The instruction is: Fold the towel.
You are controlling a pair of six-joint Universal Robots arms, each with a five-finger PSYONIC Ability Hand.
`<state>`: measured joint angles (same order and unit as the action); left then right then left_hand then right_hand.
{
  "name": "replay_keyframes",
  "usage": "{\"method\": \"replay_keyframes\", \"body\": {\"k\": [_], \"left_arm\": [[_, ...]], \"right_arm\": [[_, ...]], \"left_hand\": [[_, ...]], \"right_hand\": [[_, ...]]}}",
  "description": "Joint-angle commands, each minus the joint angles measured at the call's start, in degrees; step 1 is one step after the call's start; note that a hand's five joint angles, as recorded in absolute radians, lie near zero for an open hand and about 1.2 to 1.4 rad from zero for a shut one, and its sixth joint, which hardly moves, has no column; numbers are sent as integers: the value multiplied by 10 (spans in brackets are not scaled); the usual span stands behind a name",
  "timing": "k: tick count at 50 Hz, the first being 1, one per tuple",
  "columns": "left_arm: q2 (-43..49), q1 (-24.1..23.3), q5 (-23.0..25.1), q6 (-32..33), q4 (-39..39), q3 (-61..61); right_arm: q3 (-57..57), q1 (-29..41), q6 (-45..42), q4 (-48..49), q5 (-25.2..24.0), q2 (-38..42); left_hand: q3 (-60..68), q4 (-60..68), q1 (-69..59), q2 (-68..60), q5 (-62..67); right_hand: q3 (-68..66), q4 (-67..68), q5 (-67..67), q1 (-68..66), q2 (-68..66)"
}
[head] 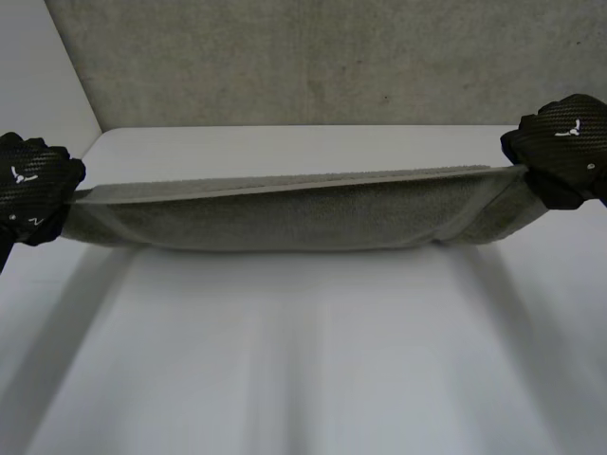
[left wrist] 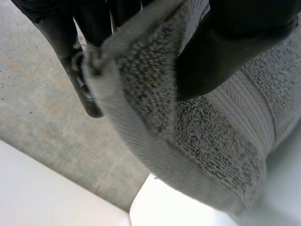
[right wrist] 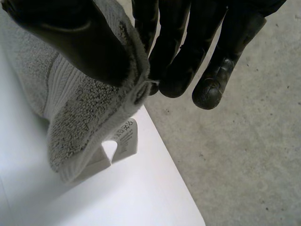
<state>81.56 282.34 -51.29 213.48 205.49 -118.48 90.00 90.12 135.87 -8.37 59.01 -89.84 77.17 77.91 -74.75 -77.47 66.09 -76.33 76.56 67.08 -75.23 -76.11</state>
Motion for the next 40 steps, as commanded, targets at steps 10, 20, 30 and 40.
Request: {"method": "replay_keyframes", "body": {"k": [10,20,30,40], "left_arm": [[270,-99,-97,-47,-4,212],[409,-127,-175,-54,-23,378],[497,-173,-198,-53,-27,499],[532,-187,-218,-53,-28,528]], "right_arm": [[-154,26,-60,-4,31,223],[-295,74,-62,5,71,369],[-404,103,-60,46,105,483],[-432,113,-58,80,112,524]], "left_hand": [[28,21,-53,-25,39],[28,21,-53,-25,39],[28,21,-53,-25,39],[-303,-310,278,306,-292]], "right_hand": [[-37,34,29,-48,-39],[-37,34,29,-48,-39],[-37,34,29,-48,-39],[442,-445,-450,431,440]]}}
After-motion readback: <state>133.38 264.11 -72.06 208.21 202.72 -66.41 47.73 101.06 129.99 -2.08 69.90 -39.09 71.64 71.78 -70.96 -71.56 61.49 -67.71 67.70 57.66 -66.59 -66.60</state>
